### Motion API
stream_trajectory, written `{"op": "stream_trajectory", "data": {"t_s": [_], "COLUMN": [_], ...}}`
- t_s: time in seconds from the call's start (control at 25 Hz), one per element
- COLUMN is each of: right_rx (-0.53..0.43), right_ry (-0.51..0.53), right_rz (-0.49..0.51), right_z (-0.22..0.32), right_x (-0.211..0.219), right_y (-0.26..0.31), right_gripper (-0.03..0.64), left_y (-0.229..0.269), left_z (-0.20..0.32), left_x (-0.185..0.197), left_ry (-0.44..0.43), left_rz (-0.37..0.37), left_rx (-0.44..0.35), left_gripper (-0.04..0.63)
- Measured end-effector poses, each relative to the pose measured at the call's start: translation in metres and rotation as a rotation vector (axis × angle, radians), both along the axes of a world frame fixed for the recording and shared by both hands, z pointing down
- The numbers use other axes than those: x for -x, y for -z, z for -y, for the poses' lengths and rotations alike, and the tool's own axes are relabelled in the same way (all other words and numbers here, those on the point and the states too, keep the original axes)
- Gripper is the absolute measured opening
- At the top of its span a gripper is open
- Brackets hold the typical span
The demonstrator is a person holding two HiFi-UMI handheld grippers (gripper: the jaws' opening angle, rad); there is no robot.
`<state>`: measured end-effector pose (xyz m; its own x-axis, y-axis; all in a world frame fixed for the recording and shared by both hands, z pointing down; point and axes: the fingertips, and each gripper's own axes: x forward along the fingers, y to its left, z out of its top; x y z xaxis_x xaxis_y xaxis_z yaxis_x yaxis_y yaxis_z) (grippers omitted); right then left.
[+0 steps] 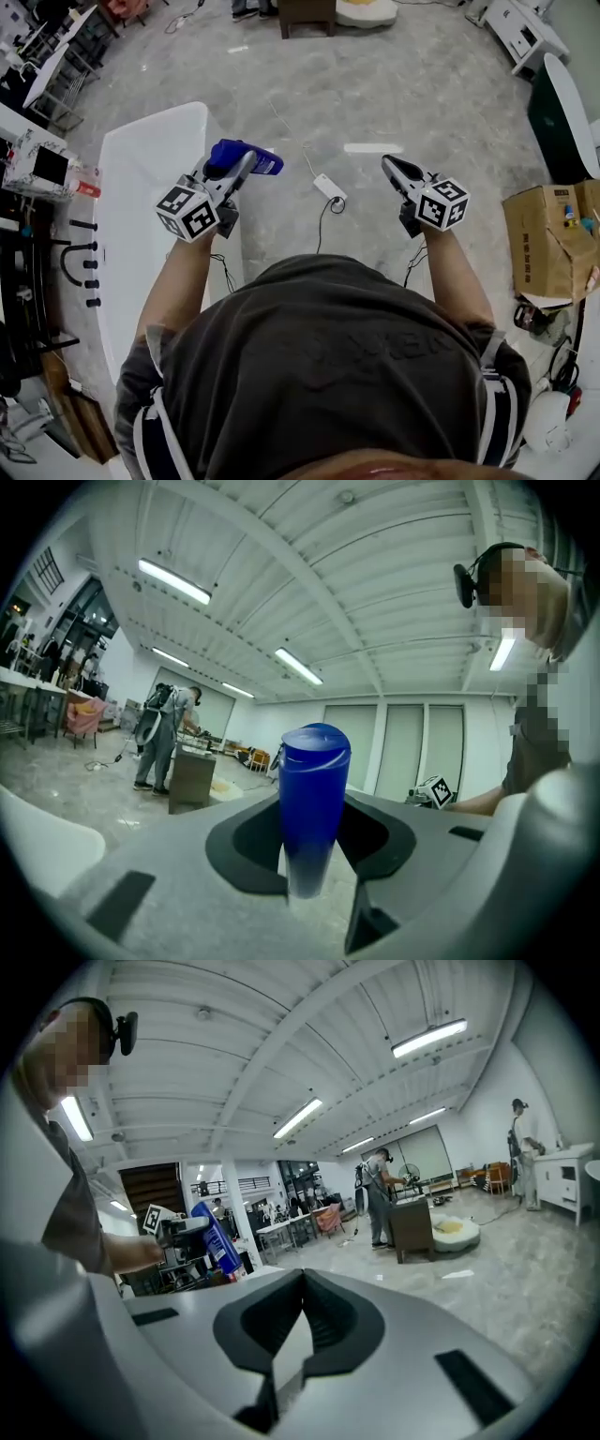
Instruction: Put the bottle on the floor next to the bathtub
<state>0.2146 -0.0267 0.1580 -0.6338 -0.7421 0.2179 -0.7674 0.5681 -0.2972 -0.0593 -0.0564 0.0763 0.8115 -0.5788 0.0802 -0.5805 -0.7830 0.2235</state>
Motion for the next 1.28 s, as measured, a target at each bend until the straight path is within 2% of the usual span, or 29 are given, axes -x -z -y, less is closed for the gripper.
{"op": "stream_trajectory", "data": {"t_s": [0.12,0.28,0.48,0.68,0.88,1.04,1.28], "right_rx": [0.041,0.071,0.083,0.093,0.102,0.137,0.173], "right_ry": [-0.054,-0.075,-0.034,0.044,0.138,0.158,0.150], "right_rz": [0.002,0.018,0.040,0.074,0.009,-0.018,-0.089], "right_z": [-0.008,-0.020,-0.025,-0.025,-0.019,-0.009,0.019], "right_x": [0.005,-0.003,-0.008,-0.045,-0.048,-0.032,0.028], "right_y": [-0.008,-0.021,-0.040,-0.060,-0.071,-0.090,-0.136], "right_gripper": [-0.008,-0.008,-0.008,-0.008,-0.008,-0.008,-0.008], "left_y": [-0.004,-0.013,-0.030,-0.054,-0.085,-0.122,-0.193], "left_z": [0.005,-0.002,-0.010,-0.021,-0.022,-0.013,0.015], "left_x": [0.018,0.014,0.005,-0.037,-0.040,-0.028,0.023], "left_ry": [-0.013,-0.021,0.026,0.119,0.214,0.234,0.203], "left_rz": [-0.003,-0.002,0.024,0.066,0.073,0.117,0.159], "left_rx": [0.024,0.050,0.088,0.119,0.185,0.232,0.288], "left_gripper": [0.137,0.137,0.137,0.137,0.137,0.137,0.137]}}
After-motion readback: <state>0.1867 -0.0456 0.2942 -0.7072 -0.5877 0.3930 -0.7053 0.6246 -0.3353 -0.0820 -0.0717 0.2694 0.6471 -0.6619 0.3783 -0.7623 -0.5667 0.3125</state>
